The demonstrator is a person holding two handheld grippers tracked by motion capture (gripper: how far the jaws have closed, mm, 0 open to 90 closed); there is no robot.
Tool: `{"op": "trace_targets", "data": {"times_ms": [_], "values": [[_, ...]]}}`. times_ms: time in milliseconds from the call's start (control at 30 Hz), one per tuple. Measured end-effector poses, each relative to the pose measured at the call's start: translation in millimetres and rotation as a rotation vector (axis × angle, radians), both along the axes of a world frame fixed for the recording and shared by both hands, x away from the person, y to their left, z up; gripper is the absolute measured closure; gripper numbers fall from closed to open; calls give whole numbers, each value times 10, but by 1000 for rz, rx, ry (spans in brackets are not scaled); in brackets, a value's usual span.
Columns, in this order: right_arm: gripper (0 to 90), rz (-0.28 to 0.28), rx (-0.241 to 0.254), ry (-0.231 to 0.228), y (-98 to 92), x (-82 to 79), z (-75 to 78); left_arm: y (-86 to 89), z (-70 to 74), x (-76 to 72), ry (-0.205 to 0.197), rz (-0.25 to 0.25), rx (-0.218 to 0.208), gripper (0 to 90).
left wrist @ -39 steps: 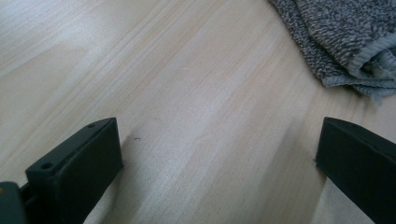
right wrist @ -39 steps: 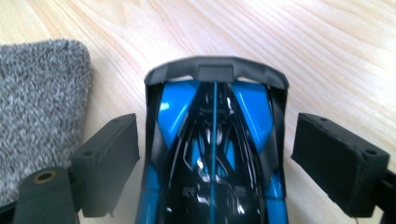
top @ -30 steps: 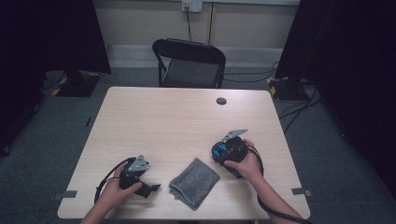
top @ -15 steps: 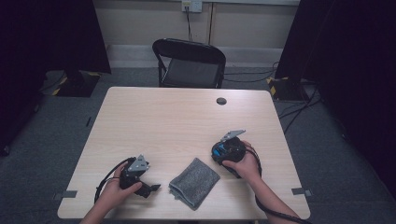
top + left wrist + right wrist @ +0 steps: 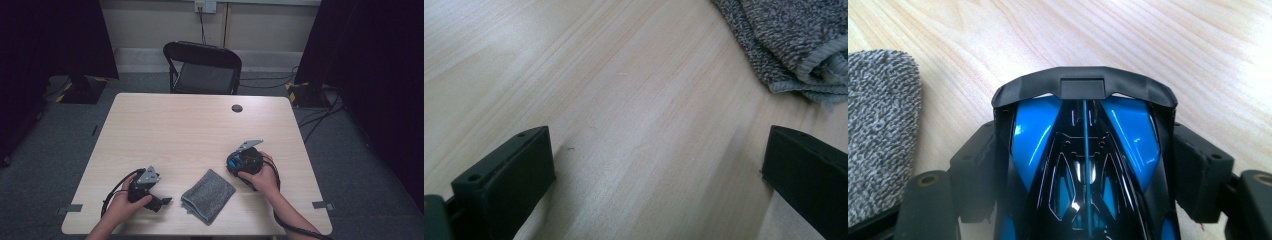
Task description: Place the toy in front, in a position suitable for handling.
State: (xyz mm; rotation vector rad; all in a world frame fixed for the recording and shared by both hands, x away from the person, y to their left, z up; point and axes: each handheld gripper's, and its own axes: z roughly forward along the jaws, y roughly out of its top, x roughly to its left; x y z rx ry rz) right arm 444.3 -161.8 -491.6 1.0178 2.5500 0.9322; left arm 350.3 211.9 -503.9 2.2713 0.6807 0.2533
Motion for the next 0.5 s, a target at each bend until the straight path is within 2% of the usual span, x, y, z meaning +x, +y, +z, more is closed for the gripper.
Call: {"op": "trace_targets", "data": {"times_ms": [200, 333, 500], "values": [[256, -18, 11, -3, -9, -3, -3, -2, -2, -1, 1, 3, -5, 0], [257, -38, 57, 5, -53, 14, 26, -1, -2, 0, 1, 2, -5, 0], [258, -33, 76, -3, -65, -2, 104, -1, -2, 1, 1, 1, -5, 0]]}}
